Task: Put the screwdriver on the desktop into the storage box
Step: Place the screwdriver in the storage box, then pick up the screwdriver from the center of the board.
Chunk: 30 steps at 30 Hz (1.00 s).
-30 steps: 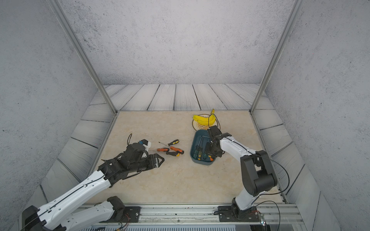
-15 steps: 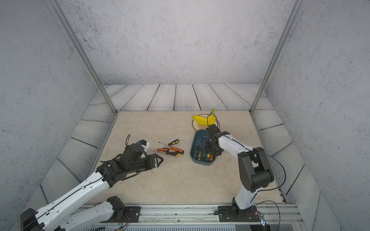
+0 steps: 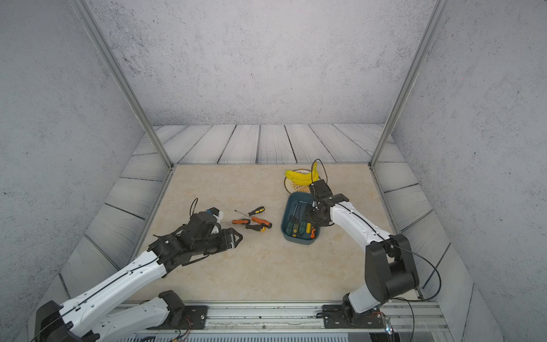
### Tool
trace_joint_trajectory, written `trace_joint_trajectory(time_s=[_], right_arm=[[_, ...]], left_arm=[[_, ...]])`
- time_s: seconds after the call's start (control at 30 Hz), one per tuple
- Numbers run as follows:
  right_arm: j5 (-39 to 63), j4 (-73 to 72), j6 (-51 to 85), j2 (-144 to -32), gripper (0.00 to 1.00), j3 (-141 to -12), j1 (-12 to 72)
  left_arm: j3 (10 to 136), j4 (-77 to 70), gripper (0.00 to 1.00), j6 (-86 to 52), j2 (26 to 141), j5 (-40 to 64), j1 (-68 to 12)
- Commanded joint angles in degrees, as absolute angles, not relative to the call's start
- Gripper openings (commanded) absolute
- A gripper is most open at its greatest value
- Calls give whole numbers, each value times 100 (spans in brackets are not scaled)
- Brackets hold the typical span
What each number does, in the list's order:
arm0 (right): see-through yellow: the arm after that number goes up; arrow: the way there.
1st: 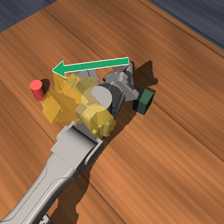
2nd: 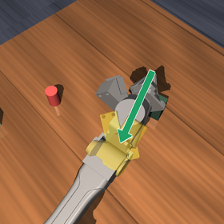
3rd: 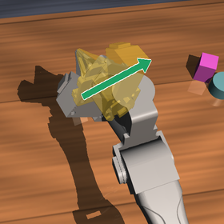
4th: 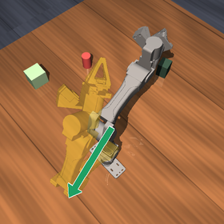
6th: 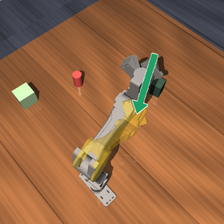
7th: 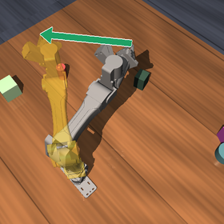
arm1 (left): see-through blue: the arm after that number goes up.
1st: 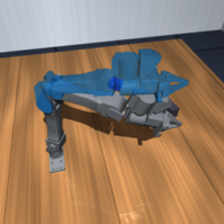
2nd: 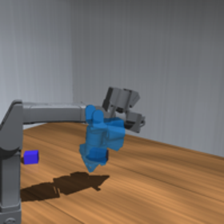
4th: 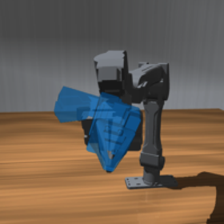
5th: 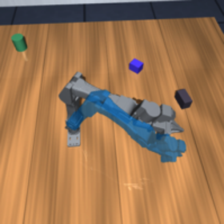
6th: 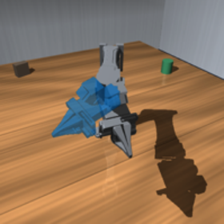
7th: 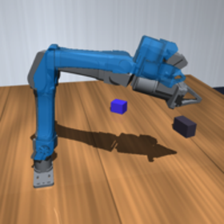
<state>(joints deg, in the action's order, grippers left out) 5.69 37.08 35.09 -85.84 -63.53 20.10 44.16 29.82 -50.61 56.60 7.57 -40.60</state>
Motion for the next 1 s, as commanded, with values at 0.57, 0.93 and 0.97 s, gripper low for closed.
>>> trace_joint_trajectory(time_s=[0.57,0.93,0.97], right_arm=[[1177,3956,3027,-6546,36,-5093,2364],[1121,4006,3085,-6084,38,-4625,2444],[1116,4002,3093,-6041,37,-4599,2445]], left_arm=[[5156,3161,69,-5303,7347,644,-3582],[6055,3143,67,-5464,8881,1022,-3205],[6112,3115,66,-5505,9038,1073,-3191]])
